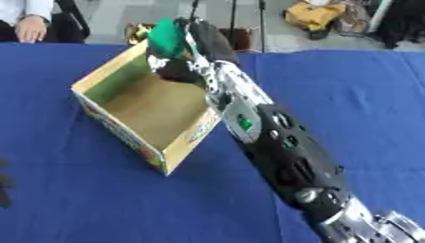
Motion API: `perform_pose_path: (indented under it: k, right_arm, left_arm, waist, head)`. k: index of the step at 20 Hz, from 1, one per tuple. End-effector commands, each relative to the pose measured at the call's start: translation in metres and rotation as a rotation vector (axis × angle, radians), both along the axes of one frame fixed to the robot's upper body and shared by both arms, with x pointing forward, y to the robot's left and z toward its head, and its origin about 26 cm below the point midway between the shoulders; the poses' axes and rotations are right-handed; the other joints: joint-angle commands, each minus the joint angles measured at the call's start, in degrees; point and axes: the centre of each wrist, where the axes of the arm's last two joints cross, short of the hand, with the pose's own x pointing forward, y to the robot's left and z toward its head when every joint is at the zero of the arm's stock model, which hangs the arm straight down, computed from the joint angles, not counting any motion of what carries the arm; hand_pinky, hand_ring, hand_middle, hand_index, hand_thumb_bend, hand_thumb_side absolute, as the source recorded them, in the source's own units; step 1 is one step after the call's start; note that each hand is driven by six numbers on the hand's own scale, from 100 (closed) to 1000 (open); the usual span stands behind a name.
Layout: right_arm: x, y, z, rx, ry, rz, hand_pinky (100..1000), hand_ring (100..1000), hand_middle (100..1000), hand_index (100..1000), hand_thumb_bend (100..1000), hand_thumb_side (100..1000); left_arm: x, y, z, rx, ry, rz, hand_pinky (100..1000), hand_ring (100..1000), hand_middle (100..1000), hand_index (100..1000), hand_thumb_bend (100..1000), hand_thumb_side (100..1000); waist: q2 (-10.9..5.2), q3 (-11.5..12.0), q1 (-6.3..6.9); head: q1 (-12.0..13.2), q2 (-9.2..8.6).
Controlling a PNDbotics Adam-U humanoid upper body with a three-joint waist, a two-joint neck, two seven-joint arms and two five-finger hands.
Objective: Pick up objects on the table and place them in the box.
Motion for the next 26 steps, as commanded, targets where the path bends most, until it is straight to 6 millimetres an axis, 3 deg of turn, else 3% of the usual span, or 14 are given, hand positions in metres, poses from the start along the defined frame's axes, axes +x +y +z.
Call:
perform_pose_path:
  k: [1, 9, 20, 22, 23, 24, 26]
  right_arm:
    - [0.0, 0.007, 0.0, -0.041, -0.01, 0.015, 629, 637, 577, 718, 100, 578]
    - [0.009, 0.012, -0.033, -0.181, 0.048, 0.02, 628, 627, 577, 714, 100, 602]
    - [0.017, 0.009, -0.038, -0.258, 0.132, 0.011, 633, 662, 615, 749, 100, 529]
    - [0.017, 0.009, -0.036, -0.269, 0.134, 0.01, 643, 694, 639, 774, 100, 560]
    - [0.017, 0.009, -0.035, -0.275, 0.129, 0.011, 646, 702, 643, 778, 135, 577]
    - [0.016, 0.009, -0.033, -0.28, 0.12, 0.013, 658, 739, 675, 801, 341, 669]
    - [0.015, 0.009, -0.029, -0.292, 0.095, 0.016, 687, 788, 734, 839, 518, 762]
  left_arm:
    - [-0.001, 0.0, 0.009, 0.016, -0.033, -0.015, 253, 424, 519, 793, 100, 929]
    - [0.0, -0.002, 0.011, 0.012, -0.042, -0.023, 253, 423, 519, 793, 100, 928]
    - [0.001, -0.003, 0.013, 0.015, -0.048, -0.028, 254, 423, 518, 793, 100, 927]
    - [0.001, -0.003, 0.013, 0.016, -0.047, -0.028, 254, 422, 518, 793, 100, 928]
    - [0.001, -0.003, 0.012, 0.016, -0.046, -0.029, 254, 422, 518, 793, 100, 928]
    - [0.001, -0.003, 0.012, 0.016, -0.045, -0.029, 254, 422, 518, 793, 100, 928]
    - [0.001, -0.003, 0.012, 0.017, -0.045, -0.03, 254, 422, 518, 793, 100, 928]
  waist:
    - [-0.9, 0.3, 0.17]
    - [-0.15, 0.95, -0.02]
    - [-0.04, 1.42, -0.62]
    - [-0.06, 1.49, -0.68]
    - [-0.07, 1.47, -0.69]
    - [-0.07, 1.43, -0.7]
    - [-0.1, 1.38, -0.71]
  head:
    - [-0.41, -0.67]
    - [-0.91, -1.05]
    - [-1.29, -1.43]
    - [-1.42, -1.49]
    - [-1.47, -1.51]
    - [-1.55, -1.52]
    - [-1.67, -1.55]
